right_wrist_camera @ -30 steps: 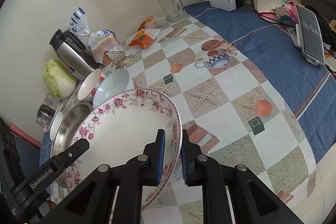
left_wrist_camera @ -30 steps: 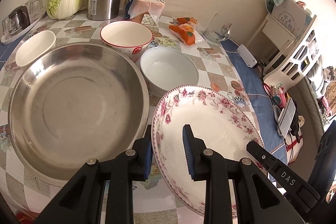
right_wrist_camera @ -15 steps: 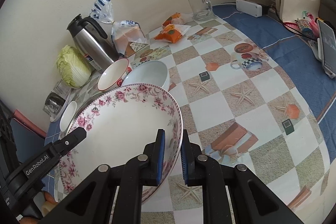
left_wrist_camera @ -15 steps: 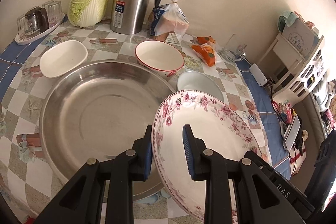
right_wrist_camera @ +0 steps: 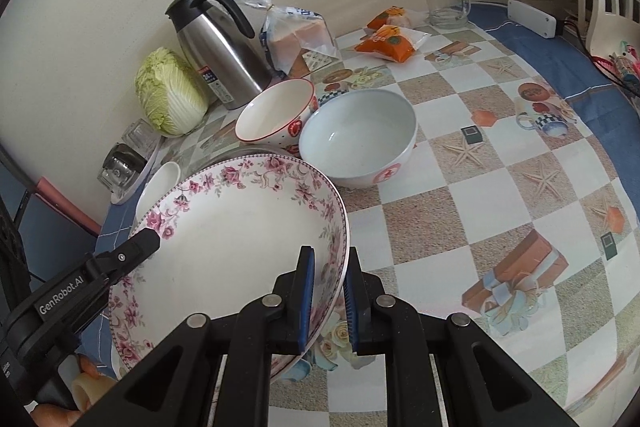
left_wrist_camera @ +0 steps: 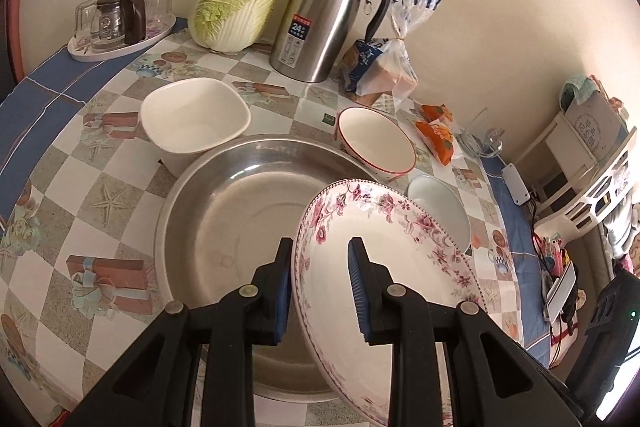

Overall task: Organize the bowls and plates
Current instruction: 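Lower the pink-floral plate into the steel basin with both grippers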

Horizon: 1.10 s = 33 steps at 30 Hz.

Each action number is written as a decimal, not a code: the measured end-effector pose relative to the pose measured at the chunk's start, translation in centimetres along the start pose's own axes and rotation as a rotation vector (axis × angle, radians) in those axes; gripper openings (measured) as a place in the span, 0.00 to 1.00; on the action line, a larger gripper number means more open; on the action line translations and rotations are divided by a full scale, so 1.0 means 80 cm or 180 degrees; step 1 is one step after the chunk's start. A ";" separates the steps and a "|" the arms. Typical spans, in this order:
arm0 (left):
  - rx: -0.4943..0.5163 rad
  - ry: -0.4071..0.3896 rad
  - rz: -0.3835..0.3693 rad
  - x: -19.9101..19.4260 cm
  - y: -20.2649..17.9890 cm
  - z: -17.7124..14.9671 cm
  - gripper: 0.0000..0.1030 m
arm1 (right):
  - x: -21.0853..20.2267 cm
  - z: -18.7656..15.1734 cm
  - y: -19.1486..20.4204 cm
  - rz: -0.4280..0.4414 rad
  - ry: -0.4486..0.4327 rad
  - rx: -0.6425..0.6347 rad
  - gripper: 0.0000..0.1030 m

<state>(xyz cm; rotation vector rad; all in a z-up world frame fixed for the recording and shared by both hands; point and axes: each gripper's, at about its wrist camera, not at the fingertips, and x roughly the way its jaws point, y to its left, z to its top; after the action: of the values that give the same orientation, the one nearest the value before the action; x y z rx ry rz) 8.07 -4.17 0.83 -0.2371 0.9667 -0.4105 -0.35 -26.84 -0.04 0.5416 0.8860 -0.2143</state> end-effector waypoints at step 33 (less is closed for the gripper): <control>-0.0509 0.0129 0.0184 0.047 0.069 0.029 0.27 | 0.088 0.030 0.049 0.0133 0.0342 -0.0154 0.15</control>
<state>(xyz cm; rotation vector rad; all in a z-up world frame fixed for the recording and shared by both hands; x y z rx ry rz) 13.17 -0.82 -2.78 -0.3460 1.0450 -0.2860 7.19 -24.50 -2.91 0.5298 0.9809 -0.1262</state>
